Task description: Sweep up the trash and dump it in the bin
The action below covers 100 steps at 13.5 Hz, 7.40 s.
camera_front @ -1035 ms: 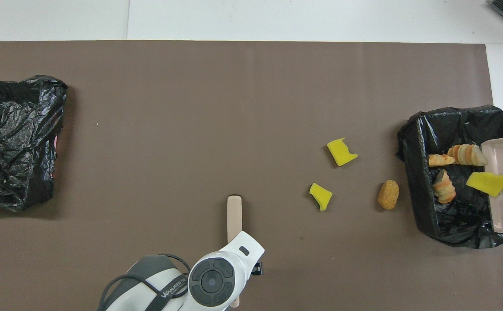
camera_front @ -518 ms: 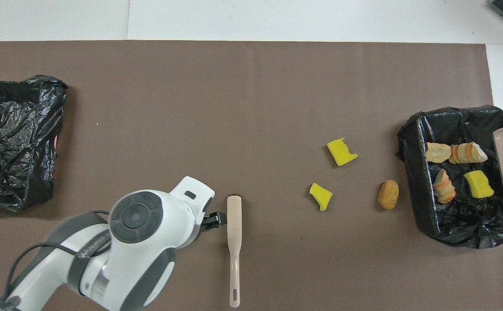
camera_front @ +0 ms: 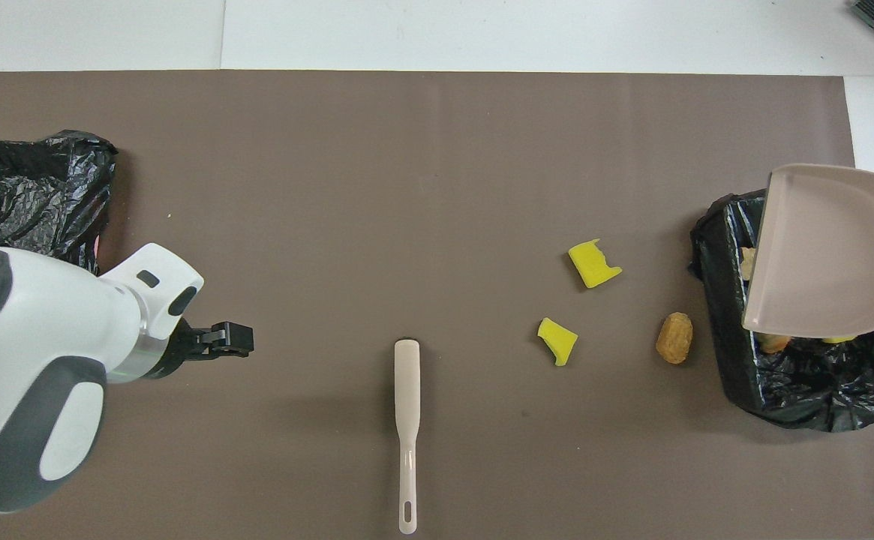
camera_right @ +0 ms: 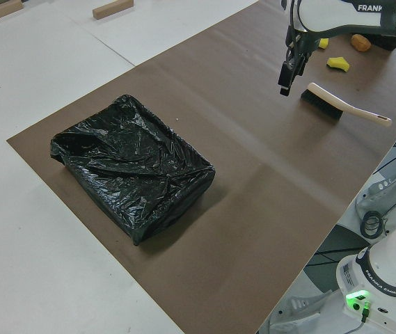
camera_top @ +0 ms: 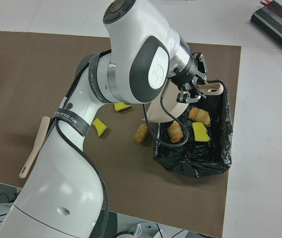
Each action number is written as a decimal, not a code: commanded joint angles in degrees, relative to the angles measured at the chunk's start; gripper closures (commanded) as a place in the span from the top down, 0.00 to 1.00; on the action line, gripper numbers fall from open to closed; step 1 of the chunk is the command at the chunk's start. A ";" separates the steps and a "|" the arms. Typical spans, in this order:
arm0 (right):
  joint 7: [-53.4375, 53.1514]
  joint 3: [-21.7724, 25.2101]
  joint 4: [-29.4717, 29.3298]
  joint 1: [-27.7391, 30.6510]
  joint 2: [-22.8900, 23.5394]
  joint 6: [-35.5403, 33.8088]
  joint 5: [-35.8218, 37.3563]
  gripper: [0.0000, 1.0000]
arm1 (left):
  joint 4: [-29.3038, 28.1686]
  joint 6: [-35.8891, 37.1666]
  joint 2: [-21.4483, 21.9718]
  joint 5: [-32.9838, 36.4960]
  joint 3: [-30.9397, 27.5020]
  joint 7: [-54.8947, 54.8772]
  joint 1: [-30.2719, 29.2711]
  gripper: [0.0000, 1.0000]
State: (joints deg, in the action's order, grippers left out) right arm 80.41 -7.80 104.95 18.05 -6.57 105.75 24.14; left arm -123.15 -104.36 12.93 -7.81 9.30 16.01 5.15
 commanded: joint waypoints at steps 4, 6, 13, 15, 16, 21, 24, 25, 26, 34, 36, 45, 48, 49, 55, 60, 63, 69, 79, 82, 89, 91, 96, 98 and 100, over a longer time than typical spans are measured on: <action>-30.60 -0.29 -0.10 -9.59 3.75 -1.25 -8.91 0.00 | 15.19 18.20 -1.24 2.62 0.63 -15.73 -9.88 1.00; -43.44 -0.29 -0.27 -13.46 5.42 -0.81 -11.29 0.00 | 18.89 19.54 -3.51 3.67 0.72 -16.45 -11.22 1.00; -81.06 -0.46 -4.58 -24.79 13.42 1.99 -18.42 0.00 | 27.09 17.89 -9.32 4.38 0.63 -16.63 -12.71 1.00; -88.46 -0.46 -4.67 -28.23 16.05 3.93 -19.12 0.00 | 27.09 17.35 -9.85 4.47 0.63 -16.54 -12.62 1.00; -92.33 -0.55 -4.93 -29.55 17.20 5.68 -19.47 0.00 | 27.09 16.91 -10.11 4.47 0.63 -16.54 -12.45 1.00; -112.29 -0.46 -13.87 -39.92 29.31 10.00 -20.36 0.00 | 26.56 16.29 -9.94 4.56 -7.54 -16.54 -5.06 1.00; -120.91 -0.11 -21.96 -45.28 38.71 12.55 -19.39 0.00 | 26.56 15.59 -9.94 4.47 -7.46 -16.54 -5.07 1.00; -122.15 -0.03 -24.59 -46.17 40.48 12.55 -19.30 0.00 | 26.56 15.59 -9.94 4.47 -7.54 -16.62 -4.89 1.00; -122.68 -0.02 -25.40 -46.35 41.02 12.38 -19.30 0.00 | 26.47 14.90 -9.94 4.47 -7.46 -16.63 -4.89 1.00; -124.53 -0.55 -13.32 -47.49 27.96 10.62 -18.33 1.00 | 26.12 13.92 -9.68 4.38 -7.54 -16.63 -4.98 1.00; -124.62 -1.69 -6.03 -47.49 21.72 10.62 -19.21 1.00 | 25.86 13.75 -9.59 4.38 -7.46 -16.63 -4.80 1.00; -134.46 -2.13 20.35 -56.89 3.96 18.33 -21.05 1.00 | 23.92 14.01 -9.15 4.29 -7.46 -16.54 -4.27 1.00; -134.64 -2.13 23.62 -58.30 2.10 20.81 -26.41 1.00 | 22.96 13.92 -8.62 4.29 -7.46 -16.62 -4.27 1.00; -134.64 -2.13 24.50 -58.56 1.66 21.07 -26.68 1.00 | 22.87 13.92 -8.62 4.29 -7.46 -16.63 -4.27 1.00; -137.19 -2.13 27.23 -63.31 5.08 27.23 -26.77 0.85 | 22.69 14.36 -8.36 4.29 -7.46 -16.63 -4.27 1.00; -136.23 -2.13 27.23 -63.40 6.49 27.32 -26.77 0.74 | 22.52 14.45 -8.36 4.29 -7.46 -16.71 -4.27 1.00; -135.35 -2.13 27.23 -63.40 7.19 27.67 -26.77 0.66 | 22.43 14.45 -8.27 4.29 -7.46 -16.71 -4.27 1.00; -133.24 -2.13 27.23 -63.40 7.28 27.58 -26.86 0.53 | 22.43 14.45 -8.18 4.29 -7.46 -16.71 -4.27 1.00; -132.01 -1.61 23.02 -61.04 3.34 17.23 -27.12 0.00 | 22.43 14.19 -8.27 4.29 -7.46 -16.54 -4.10 1.00; -128.15 -1.43 21.53 -55.77 -1.41 9.33 -27.47 0.00 | 22.87 11.57 -8.71 4.03 -7.46 -15.92 -0.42 1.00; -121.99 -0.90 13.08 -40.05 -1.60 -11.26 -23.19 0.00 | 32.50 1.45 -20.45 3.94 -7.37 -6.21 13.37 1.00; -118.41 -0.99 14.31 -34.86 -1.60 -13.02 -19.76 0.00 | 37.09 -2.40 -26.96 4.03 -7.37 0.57 16.89 1.00; -111.36 -0.99 24.74 -26.94 -7.73 -11.11 -12.80 0.00 | 38.34 -8.58 -34.81 4.56 -7.37 7.80 23.85 1.00; -106.03 -0.90 30.99 -23.43 -11.43 -6.89 -12.71 0.00 | 37.64 -12.51 -36.65 4.38 -7.28 12.18 25.77 1.00; -101.52 -0.90 34.51 -20.70 -12.41 -3.99 -12.19 0.00 | 35.09 -14.81 -36.83 4.47 -7.28 12.20 26.57 1.00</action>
State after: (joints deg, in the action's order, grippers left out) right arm -24.77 -7.95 134.37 -5.36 -15.21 98.17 10.56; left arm -86.75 -117.17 -23.61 -3.93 2.97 26.97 30.31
